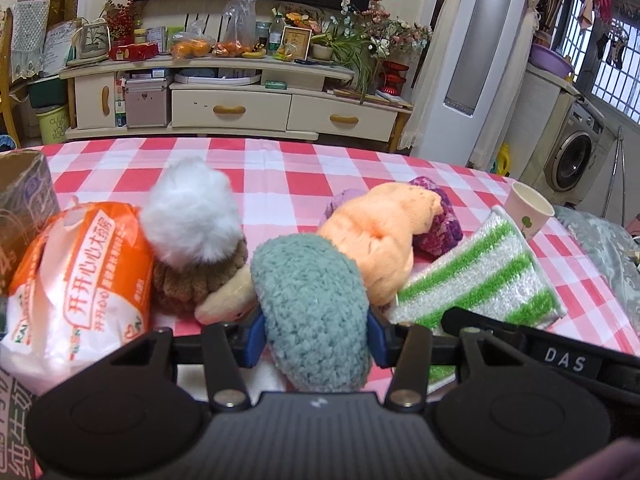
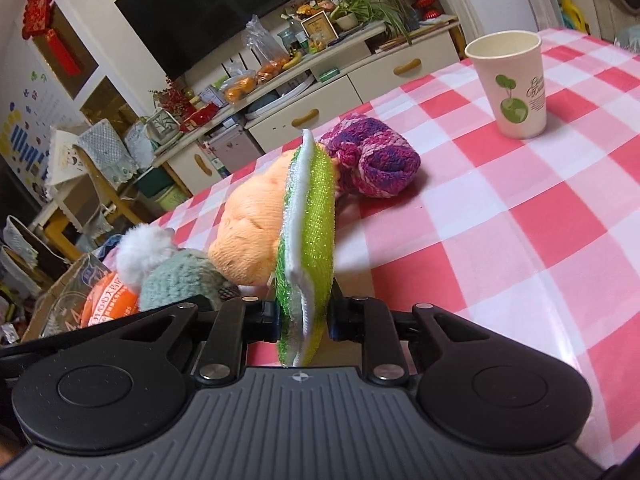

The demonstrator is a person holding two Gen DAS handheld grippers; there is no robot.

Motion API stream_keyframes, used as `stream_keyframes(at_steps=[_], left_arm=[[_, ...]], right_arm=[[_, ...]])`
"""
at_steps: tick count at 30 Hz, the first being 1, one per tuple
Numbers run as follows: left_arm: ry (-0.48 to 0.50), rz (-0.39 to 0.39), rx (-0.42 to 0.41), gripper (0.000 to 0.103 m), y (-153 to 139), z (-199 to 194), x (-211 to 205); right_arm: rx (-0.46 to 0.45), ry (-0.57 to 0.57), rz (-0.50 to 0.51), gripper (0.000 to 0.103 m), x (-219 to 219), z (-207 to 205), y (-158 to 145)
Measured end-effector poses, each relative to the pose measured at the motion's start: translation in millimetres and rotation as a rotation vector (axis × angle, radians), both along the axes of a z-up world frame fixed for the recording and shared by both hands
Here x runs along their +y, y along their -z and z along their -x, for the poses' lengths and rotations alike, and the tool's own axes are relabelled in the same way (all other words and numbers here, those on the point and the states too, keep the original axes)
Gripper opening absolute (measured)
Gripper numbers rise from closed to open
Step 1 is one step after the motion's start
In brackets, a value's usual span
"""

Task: Organize soft objects
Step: 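Carry the teal ball and striped cloth over to the cardboard box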

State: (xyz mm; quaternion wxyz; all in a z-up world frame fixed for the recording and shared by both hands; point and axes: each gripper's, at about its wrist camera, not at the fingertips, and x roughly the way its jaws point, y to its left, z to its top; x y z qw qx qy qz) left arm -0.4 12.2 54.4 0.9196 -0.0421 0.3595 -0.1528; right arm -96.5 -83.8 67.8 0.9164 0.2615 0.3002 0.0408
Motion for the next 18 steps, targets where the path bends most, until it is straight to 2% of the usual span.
stream_keyframes(at_steps=[18], left_arm=[[-0.005, 0.094, -0.068, 0.049, -33, 21, 42]], right_arm=[[-0.036, 0.048, 0.083, 0.025, -2, 8, -9]])
